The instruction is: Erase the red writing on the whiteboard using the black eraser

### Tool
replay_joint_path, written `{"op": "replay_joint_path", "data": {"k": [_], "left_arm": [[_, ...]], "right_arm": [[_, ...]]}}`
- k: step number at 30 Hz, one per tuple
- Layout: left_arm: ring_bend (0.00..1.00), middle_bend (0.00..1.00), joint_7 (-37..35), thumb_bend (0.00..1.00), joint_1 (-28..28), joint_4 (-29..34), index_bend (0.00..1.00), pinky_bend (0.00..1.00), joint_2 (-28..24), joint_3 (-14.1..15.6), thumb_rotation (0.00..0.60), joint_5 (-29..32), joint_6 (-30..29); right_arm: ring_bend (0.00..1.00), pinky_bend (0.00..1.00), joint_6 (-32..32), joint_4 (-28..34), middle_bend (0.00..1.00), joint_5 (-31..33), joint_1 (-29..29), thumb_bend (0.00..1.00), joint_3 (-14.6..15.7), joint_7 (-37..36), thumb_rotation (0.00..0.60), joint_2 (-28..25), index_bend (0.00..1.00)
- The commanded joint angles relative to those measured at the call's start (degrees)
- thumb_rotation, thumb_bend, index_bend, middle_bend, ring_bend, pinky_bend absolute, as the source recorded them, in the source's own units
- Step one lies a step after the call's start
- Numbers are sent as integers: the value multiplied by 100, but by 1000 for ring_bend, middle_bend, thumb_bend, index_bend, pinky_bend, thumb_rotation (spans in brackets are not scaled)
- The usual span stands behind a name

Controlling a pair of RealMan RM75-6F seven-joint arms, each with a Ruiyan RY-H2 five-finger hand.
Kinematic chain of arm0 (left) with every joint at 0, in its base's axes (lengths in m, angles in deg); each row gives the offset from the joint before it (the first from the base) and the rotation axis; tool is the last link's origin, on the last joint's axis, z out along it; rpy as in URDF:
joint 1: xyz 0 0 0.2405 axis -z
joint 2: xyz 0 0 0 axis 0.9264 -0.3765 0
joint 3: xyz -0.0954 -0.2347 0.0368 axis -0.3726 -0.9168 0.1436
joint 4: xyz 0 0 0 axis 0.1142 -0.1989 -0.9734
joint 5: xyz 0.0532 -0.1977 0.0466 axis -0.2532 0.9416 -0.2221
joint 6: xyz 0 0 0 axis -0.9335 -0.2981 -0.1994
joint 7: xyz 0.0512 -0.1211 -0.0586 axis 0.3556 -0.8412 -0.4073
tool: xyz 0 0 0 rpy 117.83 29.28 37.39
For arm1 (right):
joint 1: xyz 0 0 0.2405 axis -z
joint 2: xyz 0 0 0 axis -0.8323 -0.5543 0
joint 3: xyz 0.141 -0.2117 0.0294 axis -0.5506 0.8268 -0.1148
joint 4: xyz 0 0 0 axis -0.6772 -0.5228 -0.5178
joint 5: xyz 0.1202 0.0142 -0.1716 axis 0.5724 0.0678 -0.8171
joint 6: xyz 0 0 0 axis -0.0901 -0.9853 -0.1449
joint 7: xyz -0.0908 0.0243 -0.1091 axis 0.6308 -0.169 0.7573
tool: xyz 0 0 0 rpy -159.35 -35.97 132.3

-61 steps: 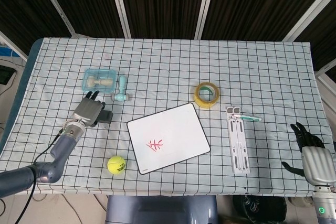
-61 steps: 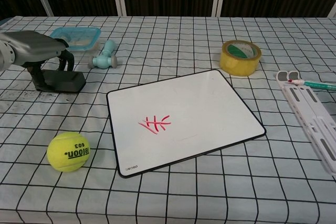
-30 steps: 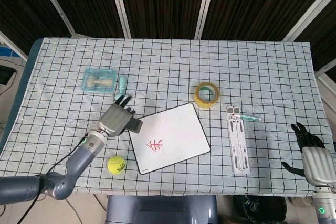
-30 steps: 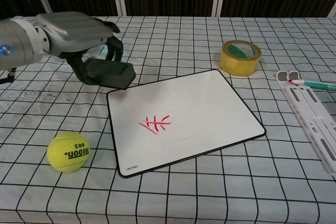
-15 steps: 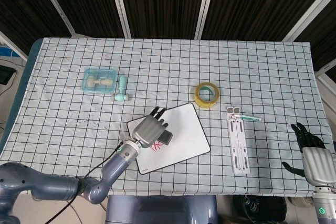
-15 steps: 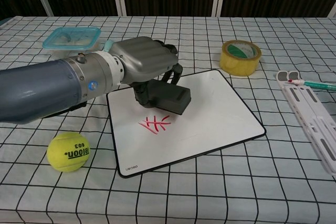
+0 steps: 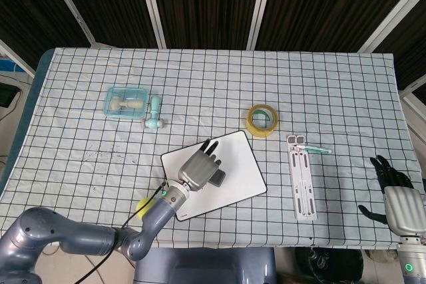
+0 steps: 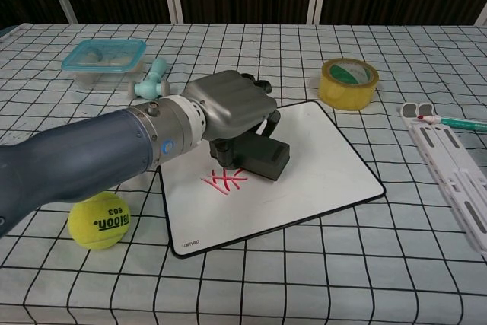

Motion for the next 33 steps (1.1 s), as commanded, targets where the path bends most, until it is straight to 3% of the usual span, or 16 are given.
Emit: {"op": "replay_joint_path", "data": {"k": [1,12,21,33], "left_arm": [[36,481,-20,309,-15,-57,436,87,10,43,600,-20,7],[36,485,-89,309,-126,321,436,87,-363,223,600,68,53],[36,486,100,309,-265,877,435,87,-795,567,600,40,-134],[36,486,45,309,-422,1201,434,87,-1044,947,600,-498,-248]], "right_arm": [[187,215,-6,1,78,0,3,67,-2,-7,600,-1,45],[187,215,13,-9,79,-10,-6,68,5,9,600,-2,46],[187,215,-4,-10,79,-22,-1,68,5,10,600,4,45],[187,215,-12,-14,79,-29,0,70,2,-3,600,-3,45]]}}
